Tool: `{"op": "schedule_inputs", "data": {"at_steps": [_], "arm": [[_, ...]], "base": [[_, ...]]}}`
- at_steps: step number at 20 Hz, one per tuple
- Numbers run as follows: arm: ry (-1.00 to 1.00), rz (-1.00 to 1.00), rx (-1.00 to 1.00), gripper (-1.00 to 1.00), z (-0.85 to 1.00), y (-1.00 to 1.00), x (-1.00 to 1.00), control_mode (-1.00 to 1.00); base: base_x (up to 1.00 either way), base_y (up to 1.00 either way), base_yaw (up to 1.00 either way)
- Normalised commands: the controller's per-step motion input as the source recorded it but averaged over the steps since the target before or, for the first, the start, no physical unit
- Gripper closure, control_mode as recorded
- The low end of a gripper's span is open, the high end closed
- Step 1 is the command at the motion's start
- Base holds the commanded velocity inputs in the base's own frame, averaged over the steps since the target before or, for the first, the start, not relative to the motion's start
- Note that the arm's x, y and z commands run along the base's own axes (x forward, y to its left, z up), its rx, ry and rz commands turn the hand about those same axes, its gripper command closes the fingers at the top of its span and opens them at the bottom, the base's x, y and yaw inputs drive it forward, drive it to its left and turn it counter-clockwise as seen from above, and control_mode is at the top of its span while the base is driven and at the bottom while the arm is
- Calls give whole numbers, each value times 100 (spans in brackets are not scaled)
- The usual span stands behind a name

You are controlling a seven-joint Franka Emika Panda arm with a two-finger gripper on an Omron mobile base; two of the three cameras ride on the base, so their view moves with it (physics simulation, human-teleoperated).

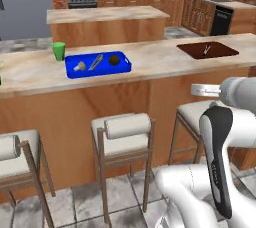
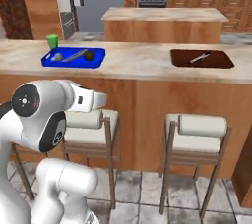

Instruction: Gather the mushroom and avocado from the fridge and place them on a tray on the dining counter. Then gather the steak and chicken drumstick from the fridge and place them on the other tray.

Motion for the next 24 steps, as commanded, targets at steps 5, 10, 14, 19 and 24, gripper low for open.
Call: {"op": "schedule_inputs", "data": {"at_steps": [5,10,14,19,24], "arm": [[0,0,0,-100,0,0,0,100],[0,0,0,-100,0,0,0,100],[0,0,0,-100,0,0,0,100],[0,0,0,-100,0,0,0,100],[0,0,0,-100,0,0,0,100]], "base": [[-1,-100,0],[0,-100,0],[0,-100,0],[0,-100,2],[0,-100,3]]}}
